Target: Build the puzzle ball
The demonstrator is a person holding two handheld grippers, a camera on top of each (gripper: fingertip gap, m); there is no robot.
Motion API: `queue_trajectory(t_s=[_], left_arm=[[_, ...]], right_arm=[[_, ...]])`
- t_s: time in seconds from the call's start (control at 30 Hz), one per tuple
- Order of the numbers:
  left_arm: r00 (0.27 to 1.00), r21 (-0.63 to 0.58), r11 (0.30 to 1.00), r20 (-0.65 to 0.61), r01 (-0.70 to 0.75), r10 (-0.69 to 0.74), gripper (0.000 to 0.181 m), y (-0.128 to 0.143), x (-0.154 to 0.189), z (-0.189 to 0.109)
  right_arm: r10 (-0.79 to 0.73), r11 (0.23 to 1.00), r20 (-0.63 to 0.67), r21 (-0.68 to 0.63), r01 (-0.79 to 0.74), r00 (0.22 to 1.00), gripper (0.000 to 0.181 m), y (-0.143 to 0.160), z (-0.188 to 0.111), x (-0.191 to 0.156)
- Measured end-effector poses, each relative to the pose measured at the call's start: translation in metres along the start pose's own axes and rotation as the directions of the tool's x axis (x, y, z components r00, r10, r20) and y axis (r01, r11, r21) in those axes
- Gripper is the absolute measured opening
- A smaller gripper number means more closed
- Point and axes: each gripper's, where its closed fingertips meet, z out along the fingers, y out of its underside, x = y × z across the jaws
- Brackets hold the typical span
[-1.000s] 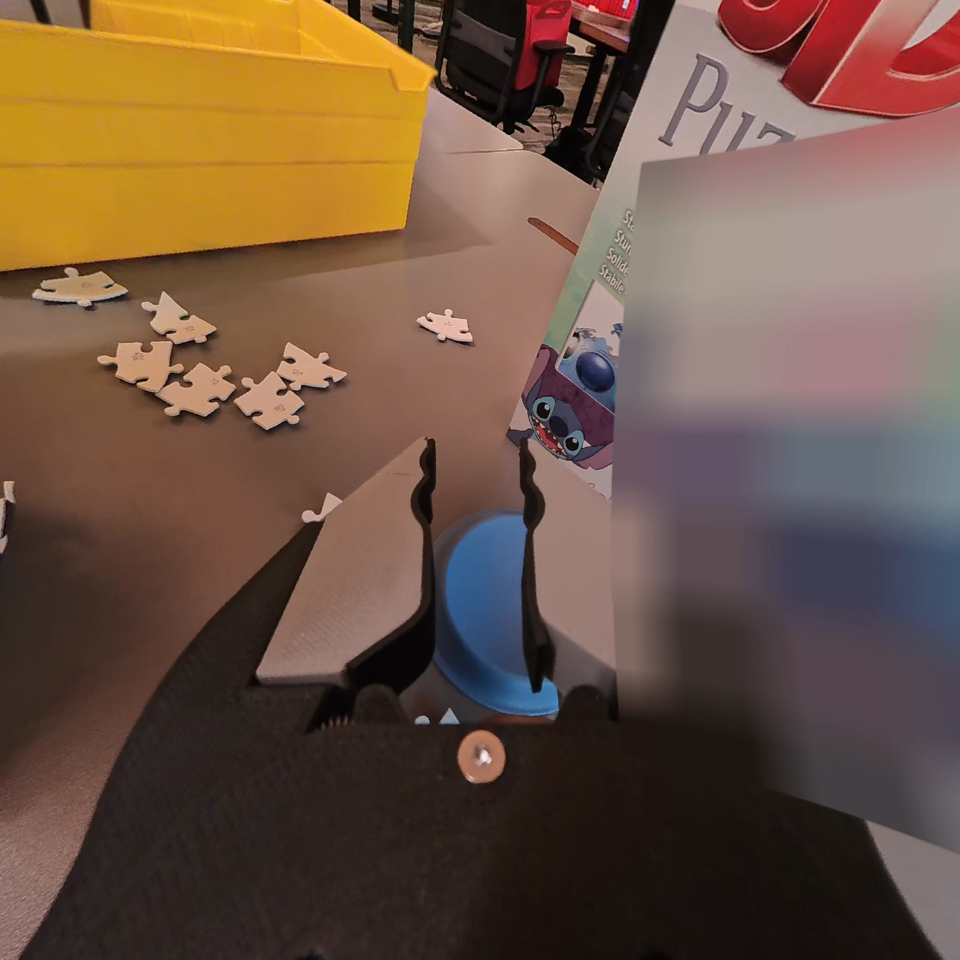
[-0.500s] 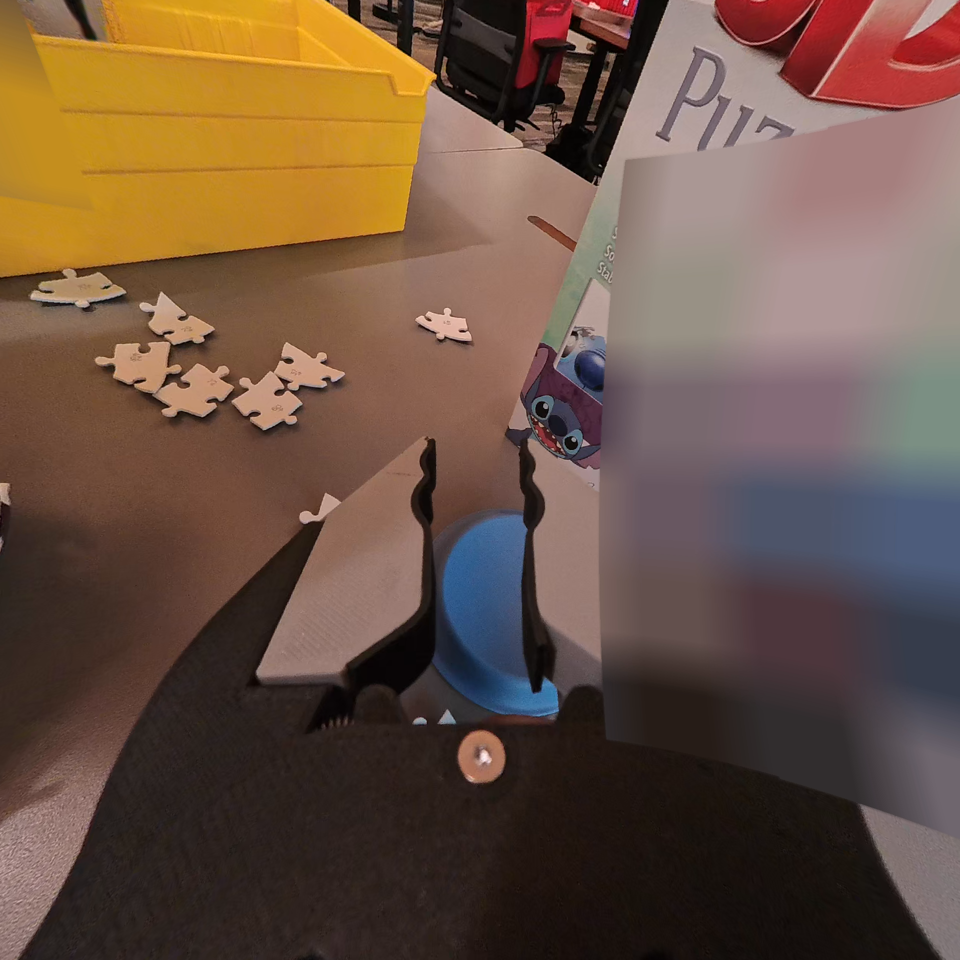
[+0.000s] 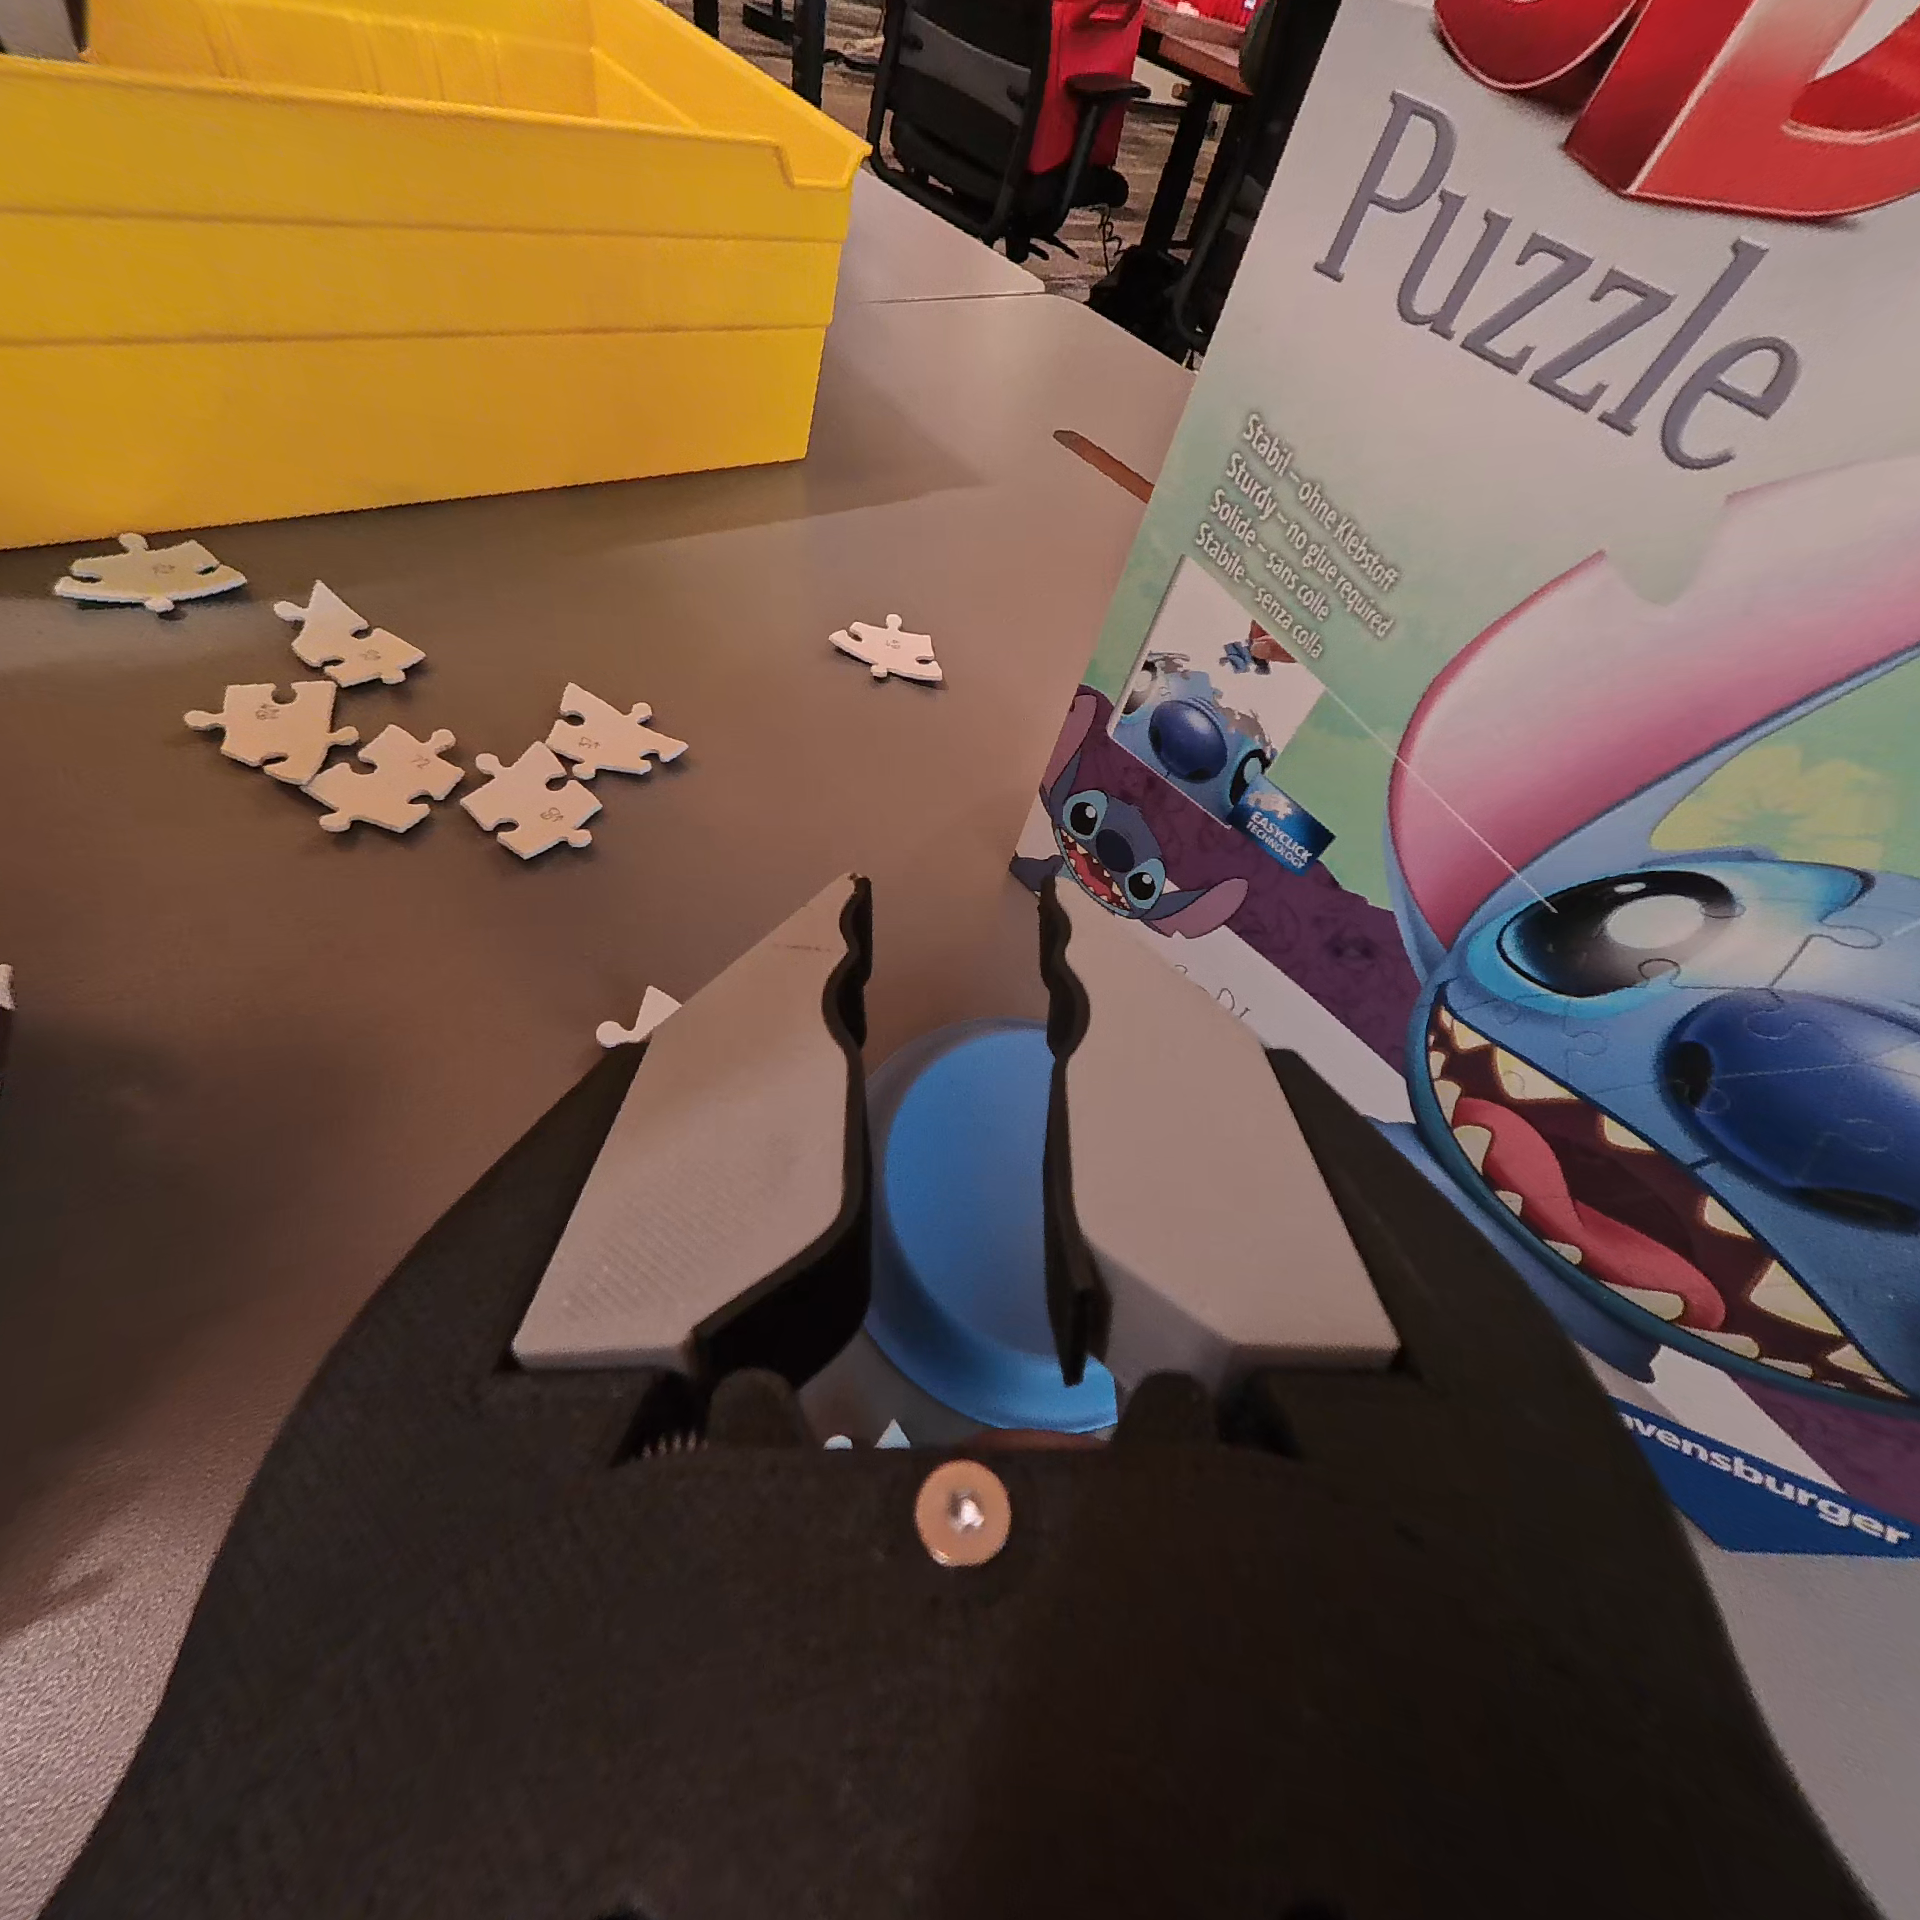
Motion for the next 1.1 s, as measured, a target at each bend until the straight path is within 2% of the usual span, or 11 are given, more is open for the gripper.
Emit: queue_trajectory(t_s=[0.13, 0.23, 0.33, 0.4, 0.5, 0.67, 0.83, 0.97, 1.1], left_arm=[[0.999, -0.012, 0.999, -0.002, -0.036, 0.036, 0.0, 0.0, 0.003, 0.002], [0.99, -0.049, 0.989, 0.017, -0.136, 0.137, 0.0, -0.001, 0.002, 0.006], [0.944, -0.037, 0.954, 0.139, -0.298, 0.3, 0.0, -0.009, -0.003, 0.005], [0.906, -0.007, 0.932, 0.232, -0.363, 0.355, 0.0, -0.02, -0.011, 0.002], [0.903, 0.051, 0.931, 0.269, -0.361, 0.335, 0.0, -0.035, -0.017, -0.003], [0.901, 0.13, 0.935, 0.338, -0.331, 0.272, 0.0, -0.043, -0.036, -0.016], [0.9, 0.141, 0.929, 0.332, -0.342, 0.281, 0.0, -0.026, -0.036, -0.022], [0.933, 0.162, 0.931, 0.211, -0.326, 0.29, 0.0, -0.016, -0.018, -0.019], [0.944, 0.085, 0.945, 0.121, -0.317, 0.306, 0.0, -0.005, -0.006, -0.007]], right_arm=[[0.0, 1.0, 0.0, -0.002, 0.0, 1.0, 0.029, 0.0, 0.0, 0.0], [0.001, 1.0, -0.001, -0.003, -0.001, 1.0, 0.029, 0.0, 0.0, 0.0], [0.003, 1.0, -0.002, -0.003, -0.003, 1.0, 0.029, 0.0, 0.0, 0.0], [0.003, 1.0, -0.002, -0.003, -0.003, 1.0, 0.029, 0.0, 0.001, 0.0], [0.002, 1.0, 0.0, -0.005, -0.002, 1.0, 0.029, 0.001, 0.001, 0.0], [0.0, 1.0, 0.002, -0.003, 0.0, 1.0, 0.029, 0.0, 0.001, 0.0], [0.003, 1.0, 0.005, -0.005, -0.003, 1.0, 0.029, 0.001, 0.001, 0.0], [0.003, 1.0, 0.005, -0.005, -0.003, 1.0, 0.029, 0.001, 0.001, 0.0], [0.001, 1.0, 0.005, -0.006, -0.001, 1.0, 0.029, 0.001, 0.001, -0.001]])
